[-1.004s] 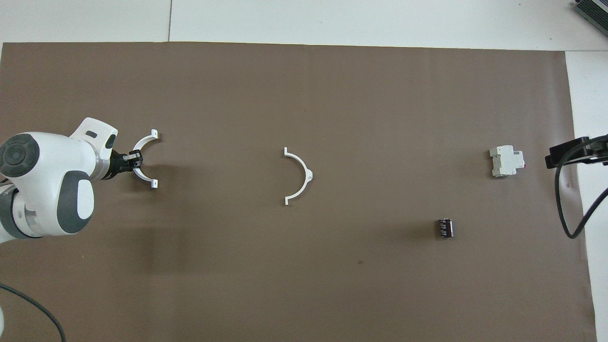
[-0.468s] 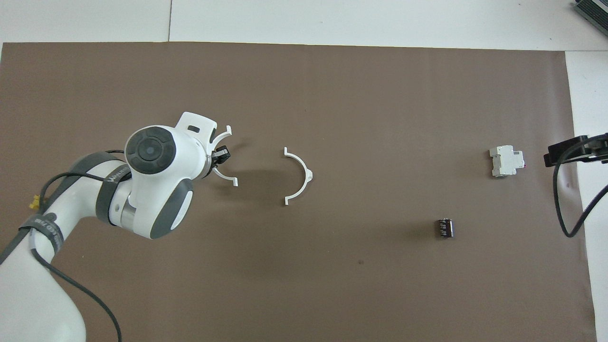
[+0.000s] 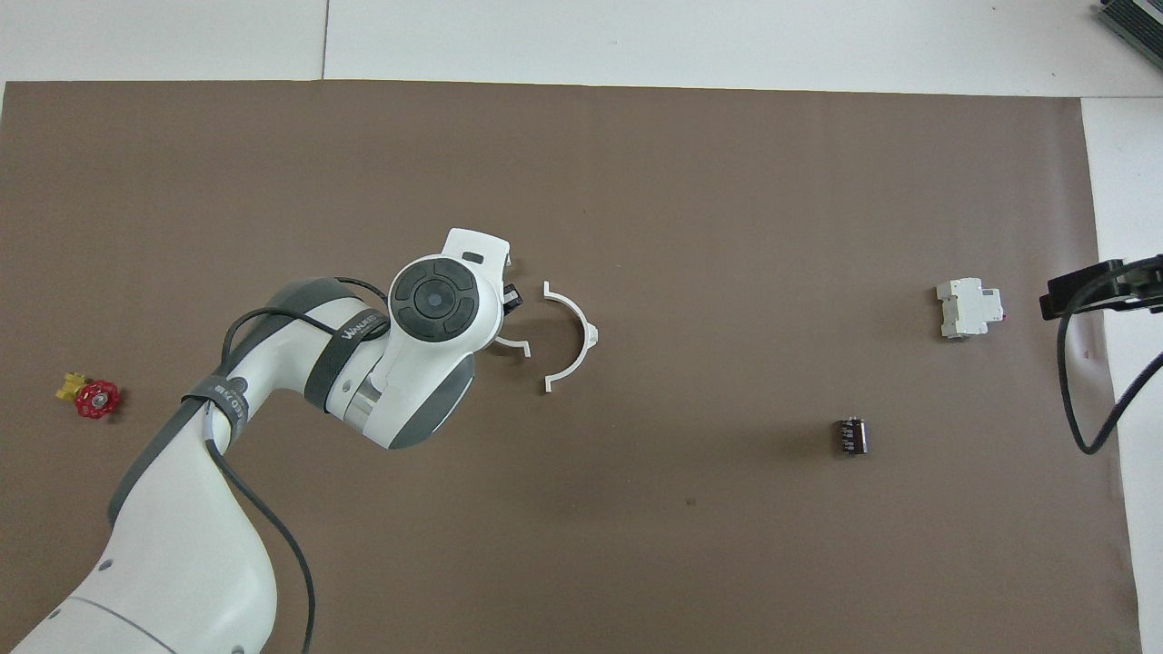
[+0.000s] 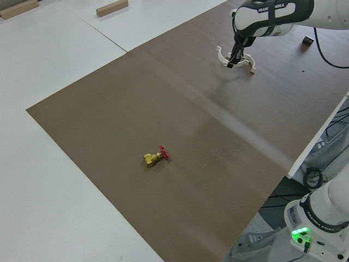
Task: Assemble drain pipe with both arms
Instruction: 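Carry the half-ring with the left gripper toward the placed half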
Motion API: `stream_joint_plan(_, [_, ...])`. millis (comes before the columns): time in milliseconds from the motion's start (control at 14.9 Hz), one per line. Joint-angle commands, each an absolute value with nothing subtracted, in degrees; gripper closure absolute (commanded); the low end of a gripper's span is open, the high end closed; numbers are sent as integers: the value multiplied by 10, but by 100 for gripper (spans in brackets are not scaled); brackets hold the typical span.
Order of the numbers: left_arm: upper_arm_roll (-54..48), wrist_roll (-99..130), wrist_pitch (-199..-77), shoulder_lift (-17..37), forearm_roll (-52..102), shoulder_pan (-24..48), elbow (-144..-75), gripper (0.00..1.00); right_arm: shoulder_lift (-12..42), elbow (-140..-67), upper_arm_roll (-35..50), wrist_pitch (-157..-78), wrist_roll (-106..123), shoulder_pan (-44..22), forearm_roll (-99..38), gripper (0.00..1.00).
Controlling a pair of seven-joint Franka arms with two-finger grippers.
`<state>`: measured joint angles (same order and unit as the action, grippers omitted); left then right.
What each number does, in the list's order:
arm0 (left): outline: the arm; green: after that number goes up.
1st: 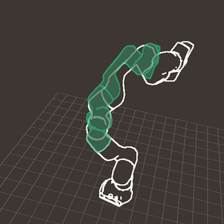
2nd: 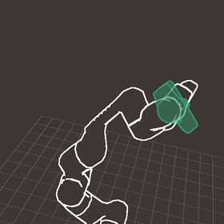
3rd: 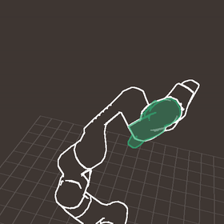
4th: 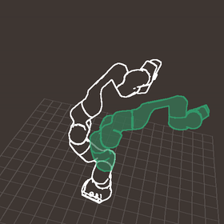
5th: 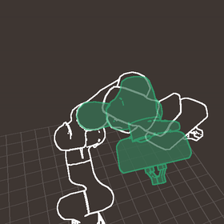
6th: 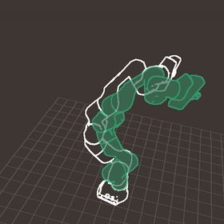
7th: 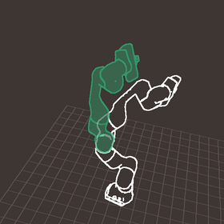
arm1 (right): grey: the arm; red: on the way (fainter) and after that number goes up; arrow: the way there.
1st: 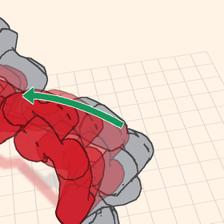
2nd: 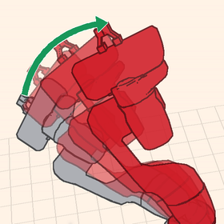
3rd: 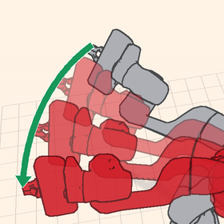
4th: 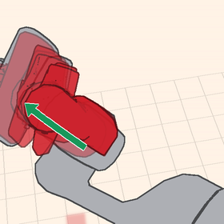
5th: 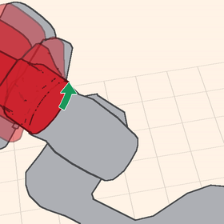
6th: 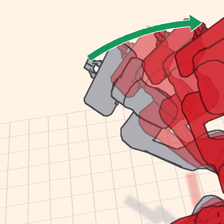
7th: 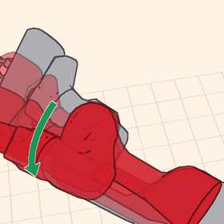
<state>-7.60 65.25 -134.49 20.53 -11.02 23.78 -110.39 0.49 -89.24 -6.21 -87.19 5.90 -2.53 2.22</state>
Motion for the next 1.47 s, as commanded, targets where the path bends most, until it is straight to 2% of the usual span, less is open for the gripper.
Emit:
stream_joint_plan(0, [-71,664,-1350,207,-137,245,-1121,100,-12,-915,-58,-886,50,-21,11,0])
stream_joint_plan(1405, [-72,624,-1317,189,-137,286,-1154,100,-12,-915,-58,-888,51,-20,11,0])
